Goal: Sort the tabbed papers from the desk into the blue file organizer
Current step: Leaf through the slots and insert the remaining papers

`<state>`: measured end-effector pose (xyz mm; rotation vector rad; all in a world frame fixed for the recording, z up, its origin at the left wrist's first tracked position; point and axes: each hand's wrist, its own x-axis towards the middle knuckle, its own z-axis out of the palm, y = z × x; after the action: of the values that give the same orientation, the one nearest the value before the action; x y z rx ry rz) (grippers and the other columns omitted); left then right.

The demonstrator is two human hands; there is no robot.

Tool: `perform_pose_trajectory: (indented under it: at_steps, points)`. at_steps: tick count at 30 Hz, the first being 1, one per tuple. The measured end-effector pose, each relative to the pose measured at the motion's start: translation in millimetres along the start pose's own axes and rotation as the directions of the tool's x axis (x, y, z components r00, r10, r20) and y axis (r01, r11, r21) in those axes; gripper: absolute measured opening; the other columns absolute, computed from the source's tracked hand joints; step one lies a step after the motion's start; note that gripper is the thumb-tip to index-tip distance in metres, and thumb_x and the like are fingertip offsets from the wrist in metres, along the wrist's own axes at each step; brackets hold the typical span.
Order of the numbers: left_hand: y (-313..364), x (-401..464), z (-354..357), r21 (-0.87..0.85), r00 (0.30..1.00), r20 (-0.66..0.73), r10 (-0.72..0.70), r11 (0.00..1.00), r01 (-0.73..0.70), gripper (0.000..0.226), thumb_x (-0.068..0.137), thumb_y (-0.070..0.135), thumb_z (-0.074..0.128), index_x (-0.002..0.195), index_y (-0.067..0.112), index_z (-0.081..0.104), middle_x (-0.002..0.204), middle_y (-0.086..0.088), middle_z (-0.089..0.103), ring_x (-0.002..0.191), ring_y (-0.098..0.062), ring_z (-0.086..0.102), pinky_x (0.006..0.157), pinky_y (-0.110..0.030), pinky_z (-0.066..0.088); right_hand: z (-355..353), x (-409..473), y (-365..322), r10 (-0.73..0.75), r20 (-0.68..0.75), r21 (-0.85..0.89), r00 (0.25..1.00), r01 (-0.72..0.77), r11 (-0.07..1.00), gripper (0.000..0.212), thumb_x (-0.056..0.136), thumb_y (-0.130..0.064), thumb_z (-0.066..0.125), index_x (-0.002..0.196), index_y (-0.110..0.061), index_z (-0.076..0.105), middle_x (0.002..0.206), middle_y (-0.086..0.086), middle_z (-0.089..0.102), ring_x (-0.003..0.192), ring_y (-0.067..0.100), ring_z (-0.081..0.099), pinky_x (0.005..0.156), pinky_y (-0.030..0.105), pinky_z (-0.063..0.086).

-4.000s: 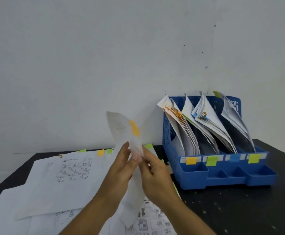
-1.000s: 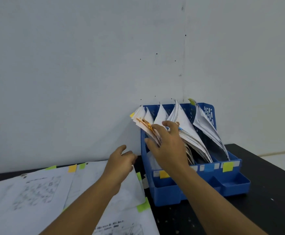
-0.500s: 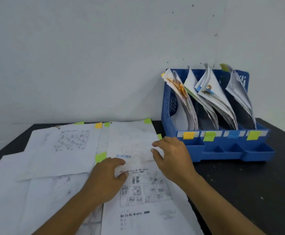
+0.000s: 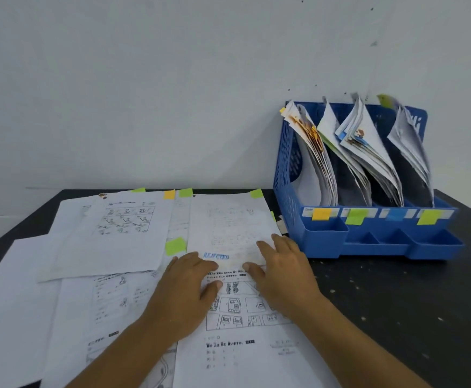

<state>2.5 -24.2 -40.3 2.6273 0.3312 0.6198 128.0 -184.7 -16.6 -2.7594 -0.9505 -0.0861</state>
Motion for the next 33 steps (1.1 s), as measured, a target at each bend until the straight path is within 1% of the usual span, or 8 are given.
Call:
perform_pose_trajectory:
  at_steps: [5,9,15,17,20,23,28,33]
  points:
    - [-3.6,-1.1,2.4,-0.014,0.998,-0.043,0.05,0.999,-0.05,0.033,0.089,0.037,0.064,0.12,0.026,0.065,0.117,0.014,0.057,0.121,-0.003,0.047,0.096,-0.009,0.025,-4.1,8.8,-12.2,0.176,-0.013,-0.088,0.984,-0.177,0.98,0.071,0.097,-0.068,0.017,0.143,-0.018,0.039,0.147,0.014,0.043,0.135,0.03,0.037,0.107,0.044,0.038]
    - [-6.1,-0.1,0.9,-0.03,0.995,-0.052,0.082,0.996,-0.084,0.026,0.086,0.038,0.068,0.11,0.028,0.067,0.093,0.026,0.052,0.094,0.009,0.049,0.074,-0.007,0.037,-6.3,13.6,-14.4,0.208,0.032,-0.086,0.978,-0.205,0.975,0.063,0.101,-0.06,0.027,0.147,-0.017,0.029,0.141,0.014,0.05,0.13,0.031,0.04,0.103,0.042,0.042]
    - [-9.5,1.2,4.5,-0.044,0.992,-0.088,0.088,0.995,-0.093,0.025,0.078,0.041,0.071,0.099,0.028,0.07,0.085,0.029,0.052,0.096,0.009,0.048,0.072,-0.01,0.037,-11.9,11.0,-10.4,0.193,-0.063,0.279,0.979,-0.168,0.945,0.062,0.101,-0.034,0.053,0.152,-0.025,0.02,0.148,0.006,0.039,0.13,0.022,0.043,0.104,0.033,0.044]
    - [-10.0,1.6,5.6,-0.059,0.991,-0.098,0.094,0.993,-0.101,0.026,0.077,0.046,0.068,0.098,0.03,0.07,0.085,0.028,0.054,0.097,0.01,0.048,0.072,-0.01,0.038,-13.2,10.2,-9.9,0.243,-0.087,0.53,0.966,-0.162,0.833,0.064,0.099,-0.025,0.058,0.153,-0.03,0.023,0.153,0.0,0.035,0.135,0.018,0.042,0.107,0.034,0.045]
    - [-13.0,1.3,6.7,-0.063,0.989,-0.097,0.11,0.991,-0.117,0.034,0.077,0.056,0.055,0.097,0.032,0.069,0.086,0.027,0.055,0.097,0.009,0.048,0.073,-0.011,0.039,-19.1,12.1,-8.0,0.361,0.038,0.899,0.932,-0.189,0.395,0.076,0.095,-0.015,0.064,0.154,-0.034,0.021,0.148,-0.005,0.04,0.129,0.016,0.047,0.102,0.038,0.051]
    - [-17.8,2.9,8.4,-0.067,0.99,-0.097,0.103,0.992,-0.11,0.036,0.075,0.057,0.055,0.095,0.03,0.07,0.084,0.026,0.056,0.098,0.01,0.048,0.074,-0.008,0.041,-29.5,17.2,-1.5,0.367,0.207,0.955,0.907,-0.268,0.124,0.08,0.093,-0.015,0.068,0.155,-0.031,0.021,0.139,-0.004,0.049,0.114,0.018,0.057,0.084,0.035,0.055]
    - [-14.2,4.8,5.2,-0.112,0.991,-0.111,0.079,0.99,-0.091,0.033,0.069,0.058,0.059,0.089,0.034,0.07,0.075,0.028,0.059,0.088,0.01,0.053,0.07,-0.003,0.043,-36.3,22.5,4.3,0.279,0.322,0.915,0.905,-0.374,0.155,0.042,0.095,-0.012,0.063,0.135,-0.023,0.057,0.115,0.0,0.068,0.098,0.02,0.067,0.084,0.04,0.059]
    - [4.4,6.4,-14.9,-0.282,0.987,-0.109,-0.12,0.956,0.085,0.018,0.069,0.054,0.073,0.084,0.05,0.064,0.085,0.031,0.066,0.085,0.011,0.061,0.077,0.001,0.04,-49.4,12.3,2.9,0.16,0.176,0.909,0.971,-0.223,0.352,0.031,0.098,-0.015,0.058,0.12,-0.036,0.065,0.115,-0.009,0.069,0.104,0.015,0.066,0.092,0.043,0.057]
